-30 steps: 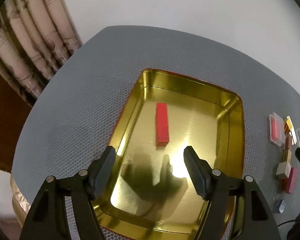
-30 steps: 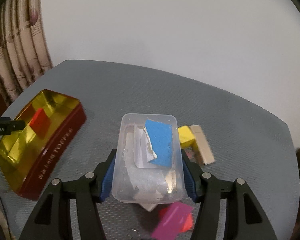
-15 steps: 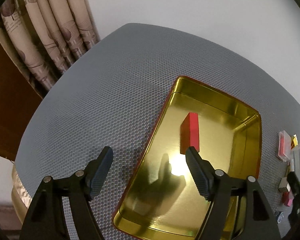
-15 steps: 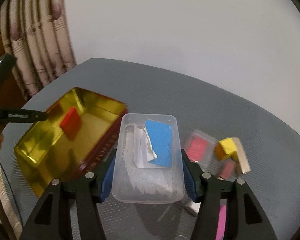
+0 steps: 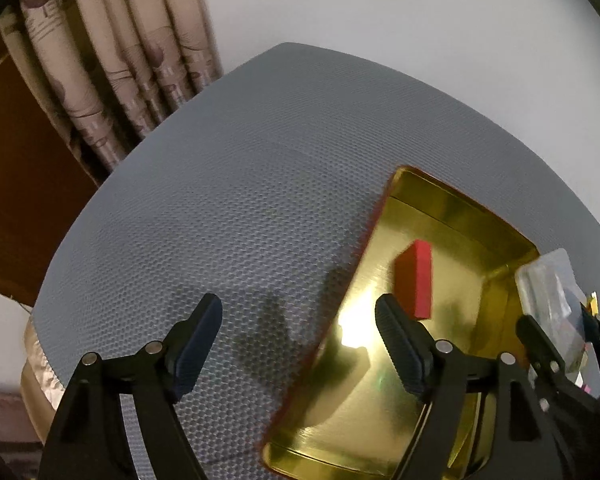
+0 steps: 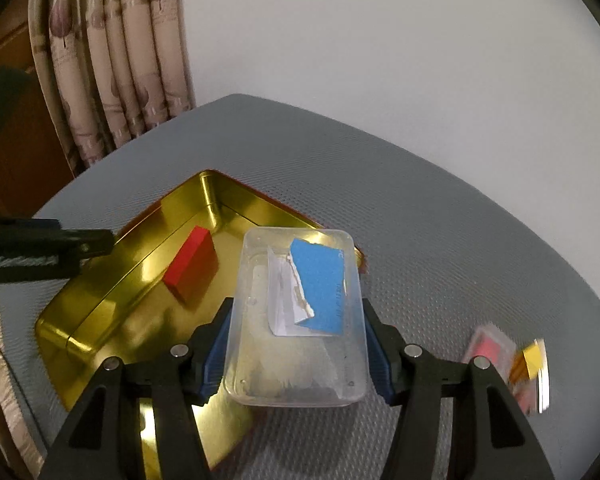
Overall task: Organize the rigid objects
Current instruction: 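Carry the clear box with blue card into the tin with the right gripper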
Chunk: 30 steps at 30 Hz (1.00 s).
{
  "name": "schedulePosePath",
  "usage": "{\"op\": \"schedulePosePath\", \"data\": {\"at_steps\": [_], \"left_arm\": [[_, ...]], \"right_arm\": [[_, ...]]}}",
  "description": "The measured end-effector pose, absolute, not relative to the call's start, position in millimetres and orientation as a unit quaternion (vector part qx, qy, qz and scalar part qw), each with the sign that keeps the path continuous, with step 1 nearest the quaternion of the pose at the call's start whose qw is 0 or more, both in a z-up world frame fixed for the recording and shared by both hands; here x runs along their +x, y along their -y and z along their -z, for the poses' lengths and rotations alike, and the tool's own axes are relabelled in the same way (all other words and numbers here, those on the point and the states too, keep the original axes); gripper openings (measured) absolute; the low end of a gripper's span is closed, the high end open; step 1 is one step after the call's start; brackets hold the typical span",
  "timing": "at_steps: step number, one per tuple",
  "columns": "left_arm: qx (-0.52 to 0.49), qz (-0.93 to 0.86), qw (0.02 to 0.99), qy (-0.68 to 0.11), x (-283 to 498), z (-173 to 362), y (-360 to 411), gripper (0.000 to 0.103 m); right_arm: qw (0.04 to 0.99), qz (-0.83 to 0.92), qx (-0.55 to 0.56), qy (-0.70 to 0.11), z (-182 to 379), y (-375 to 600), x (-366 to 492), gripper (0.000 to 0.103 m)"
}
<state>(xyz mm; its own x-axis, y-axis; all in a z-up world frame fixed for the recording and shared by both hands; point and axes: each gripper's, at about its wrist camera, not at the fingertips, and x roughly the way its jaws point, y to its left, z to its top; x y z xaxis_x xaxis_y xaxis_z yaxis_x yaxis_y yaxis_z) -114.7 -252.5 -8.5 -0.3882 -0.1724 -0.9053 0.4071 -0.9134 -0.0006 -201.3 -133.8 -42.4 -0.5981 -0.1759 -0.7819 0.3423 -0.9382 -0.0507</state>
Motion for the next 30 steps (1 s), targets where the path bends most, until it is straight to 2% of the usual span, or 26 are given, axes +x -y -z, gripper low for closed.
{"op": "schedulePosePath", "data": {"at_steps": [15,24,30], "left_arm": [[0.537,0.813,0.182,-0.137,-118.6,23.0,262.4,0.076],[0.541,0.811,0.179,-0.134,-118.1,25.5,263.5,0.077],[0.541,0.812,0.175,-0.132,-115.0,24.6,259.9,0.077]], "right_arm": [[0.150,0.860,0.469,-0.129,73.9,174.6,-245.8,0.060],[0.146,0.859,0.478,-0.111,83.3,171.2,-246.9,0.060],[0.141,0.863,0.474,-0.105,83.3,169.0,-245.8,0.065]]}}
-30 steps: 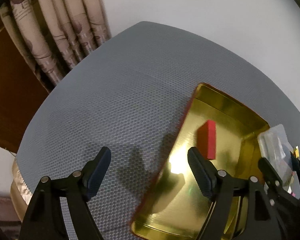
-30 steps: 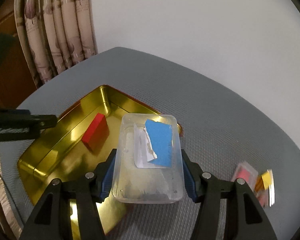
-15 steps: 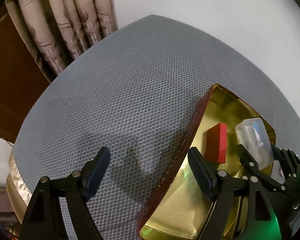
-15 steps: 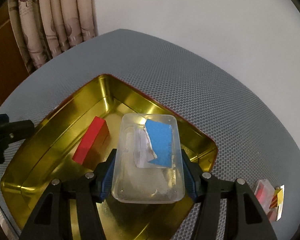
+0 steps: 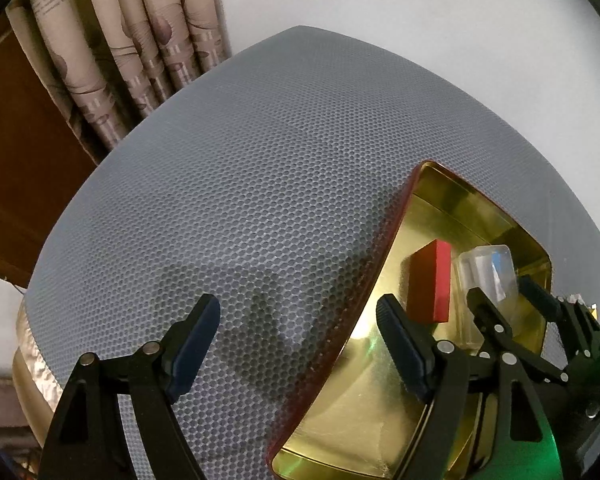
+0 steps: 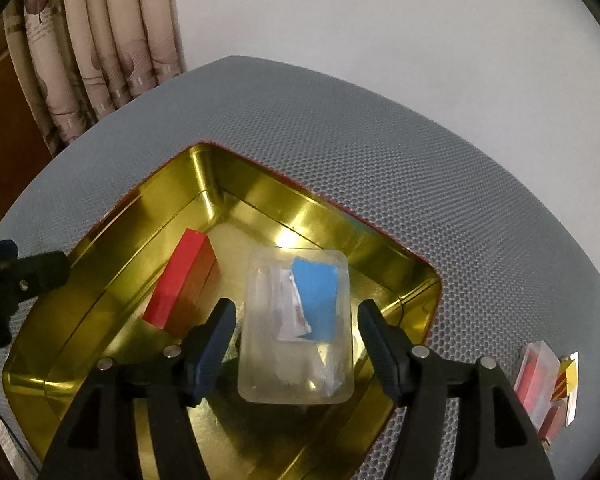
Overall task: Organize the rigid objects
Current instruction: 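Carry the clear box with blue card into the tin with the right gripper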
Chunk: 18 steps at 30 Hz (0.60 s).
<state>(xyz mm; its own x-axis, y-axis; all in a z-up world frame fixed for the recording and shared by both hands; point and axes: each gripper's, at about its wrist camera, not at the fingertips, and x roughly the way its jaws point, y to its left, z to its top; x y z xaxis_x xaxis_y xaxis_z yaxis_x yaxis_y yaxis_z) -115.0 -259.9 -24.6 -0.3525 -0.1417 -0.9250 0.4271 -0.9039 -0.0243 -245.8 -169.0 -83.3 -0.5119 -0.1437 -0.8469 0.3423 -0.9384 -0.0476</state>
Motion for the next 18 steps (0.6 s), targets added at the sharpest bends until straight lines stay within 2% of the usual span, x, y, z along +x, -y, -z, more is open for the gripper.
{"op": "schedulePosePath", "data": {"at_steps": [10,18], "left_arm": [[0.535,0.820,0.168,-0.119,-112.7,19.4,251.4,0.077],[0.532,0.831,0.136,-0.094,-109.9,13.4,222.3,0.077]], "right_arm": [[0.152,0.875,0.447,-0.111,53.1,143.3,-207.4,0.065],[0.117,0.890,0.430,-0.096,31.7,60.0,-169.9,0.065]]}}
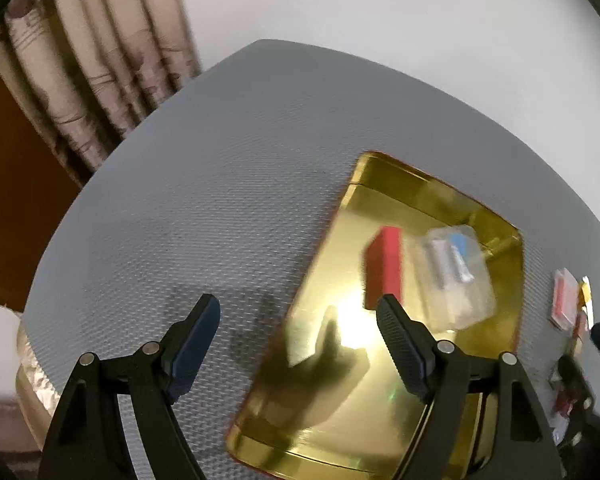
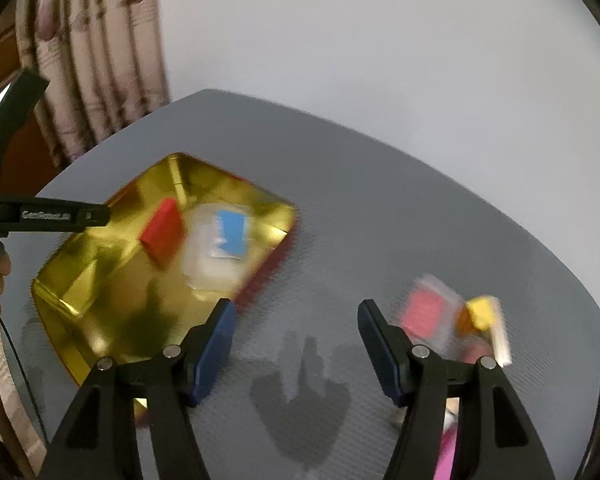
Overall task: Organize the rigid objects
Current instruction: 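Carry the clear box with blue card into the tin with the right gripper, then release the clear box in the tin and move the right gripper to the gold lighter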
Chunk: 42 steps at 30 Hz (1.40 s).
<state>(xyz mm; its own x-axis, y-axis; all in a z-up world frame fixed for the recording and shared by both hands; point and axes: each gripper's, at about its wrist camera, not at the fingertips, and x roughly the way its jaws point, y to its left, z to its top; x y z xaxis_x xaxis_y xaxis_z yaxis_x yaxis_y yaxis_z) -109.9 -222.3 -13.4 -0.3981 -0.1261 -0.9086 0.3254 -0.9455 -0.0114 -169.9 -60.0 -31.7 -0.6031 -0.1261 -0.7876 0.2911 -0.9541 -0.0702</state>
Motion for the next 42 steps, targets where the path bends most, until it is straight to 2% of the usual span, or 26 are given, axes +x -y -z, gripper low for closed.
{"op": "schedulePosePath", "data": {"at_steps": [16,26,28,30,42], "left_arm": [[0.535,0.842,0.053,-0.037,-102.2,10.5,152.1,0.078],[0.536,0.844,0.012,-0.012,-101.0,12.3,118.2,0.078],[0.536,0.844,0.008,-0.005,-97.3,13.5,110.9,0.079],[0.538,0.843,0.003,0.001,-98.4,15.1,104.9,0.079],[0.548,0.836,-0.035,0.005,-91.9,18.6,78.0,0.079]], "right_arm": [[0.016,0.897,0.438,-0.056,58.1,-93.5,-171.0,0.065],[0.002,0.889,0.455,-0.053,96.0,-127.3,-184.6,0.063],[0.003,0.886,0.460,-0.054,103.9,-131.2,-189.9,0.060],[0.004,0.884,0.466,-0.051,111.7,-136.1,-195.0,0.053],[0.024,0.882,0.469,-0.043,144.2,-143.4,-221.2,0.053]]}}
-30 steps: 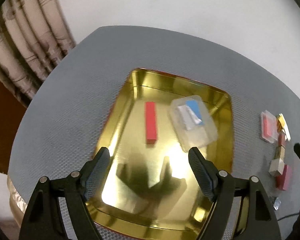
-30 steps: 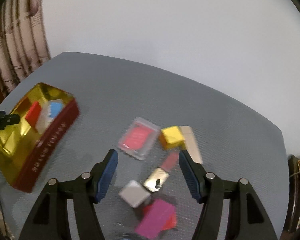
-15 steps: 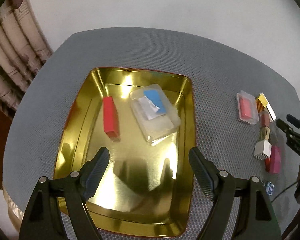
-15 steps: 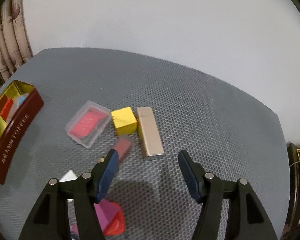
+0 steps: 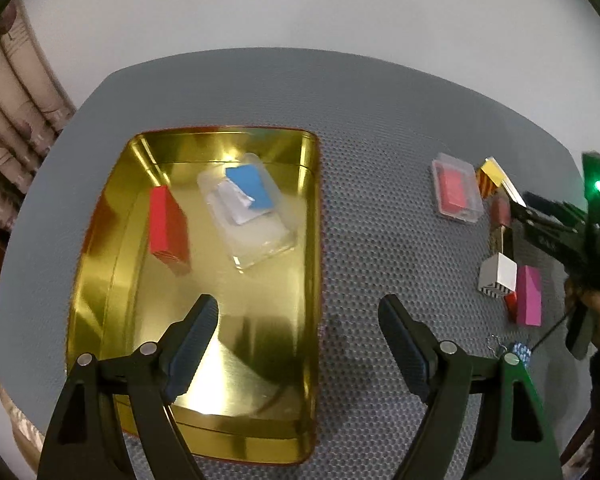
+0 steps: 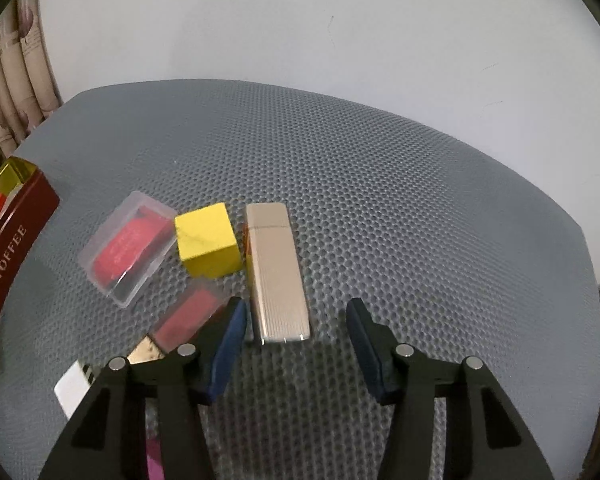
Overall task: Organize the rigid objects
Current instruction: 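Release the clear box in the tin and move the right gripper to the gold lighter, then grasp the gold lighter with the right gripper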
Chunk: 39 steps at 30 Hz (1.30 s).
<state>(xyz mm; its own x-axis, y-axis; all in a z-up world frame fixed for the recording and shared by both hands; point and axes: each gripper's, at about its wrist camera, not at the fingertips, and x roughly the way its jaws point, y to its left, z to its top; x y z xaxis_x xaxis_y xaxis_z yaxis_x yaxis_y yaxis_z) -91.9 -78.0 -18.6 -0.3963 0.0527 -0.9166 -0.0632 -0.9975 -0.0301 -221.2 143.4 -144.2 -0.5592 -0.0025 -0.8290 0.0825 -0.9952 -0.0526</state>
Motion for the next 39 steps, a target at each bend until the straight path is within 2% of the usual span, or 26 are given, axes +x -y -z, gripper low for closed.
{"op": "schedulePosePath", "data": {"at_steps": [5,8,11,12,16,21,25,39], "left_arm": [[-0.561,-0.826,0.042,-0.015,-91.1,26.4,56.5,0.079],[-0.567,-0.822,0.049,-0.027,-91.5,30.2,45.0,0.079],[-0.572,-0.817,0.058,-0.037,-91.4,35.3,28.3,0.079],[-0.572,-0.817,0.059,-0.040,-91.5,36.9,25.0,0.083],[-0.562,-0.824,0.046,-0.056,-90.3,43.1,10.1,0.085],[-0.559,-0.828,0.040,-0.016,-89.4,38.5,15.9,0.085],[-0.535,-0.844,0.031,-0.037,-88.6,26.2,11.2,0.085],[-0.552,-0.815,0.156,-0.075,-80.0,32.2,-50.1,0.085]], "right_arm": [[0.029,0.887,0.459,-0.029,152.9,-140.7,-229.9,0.053],[0.035,0.892,0.450,-0.016,154.9,-143.6,-231.1,0.048],[0.041,0.897,0.440,-0.023,157.1,-141.7,-226.0,0.032],[0.043,0.897,0.438,-0.025,157.4,-141.0,-224.7,0.030],[0.043,0.900,0.433,-0.029,159.6,-142.4,-217.7,0.029],[0.039,0.901,0.431,-0.022,163.2,-141.0,-209.3,0.029],[0.032,0.902,0.430,-0.014,165.6,-143.3,-201.8,0.029],[-0.002,0.904,0.428,-0.004,176.1,-112.4,-198.2,0.029]]}}
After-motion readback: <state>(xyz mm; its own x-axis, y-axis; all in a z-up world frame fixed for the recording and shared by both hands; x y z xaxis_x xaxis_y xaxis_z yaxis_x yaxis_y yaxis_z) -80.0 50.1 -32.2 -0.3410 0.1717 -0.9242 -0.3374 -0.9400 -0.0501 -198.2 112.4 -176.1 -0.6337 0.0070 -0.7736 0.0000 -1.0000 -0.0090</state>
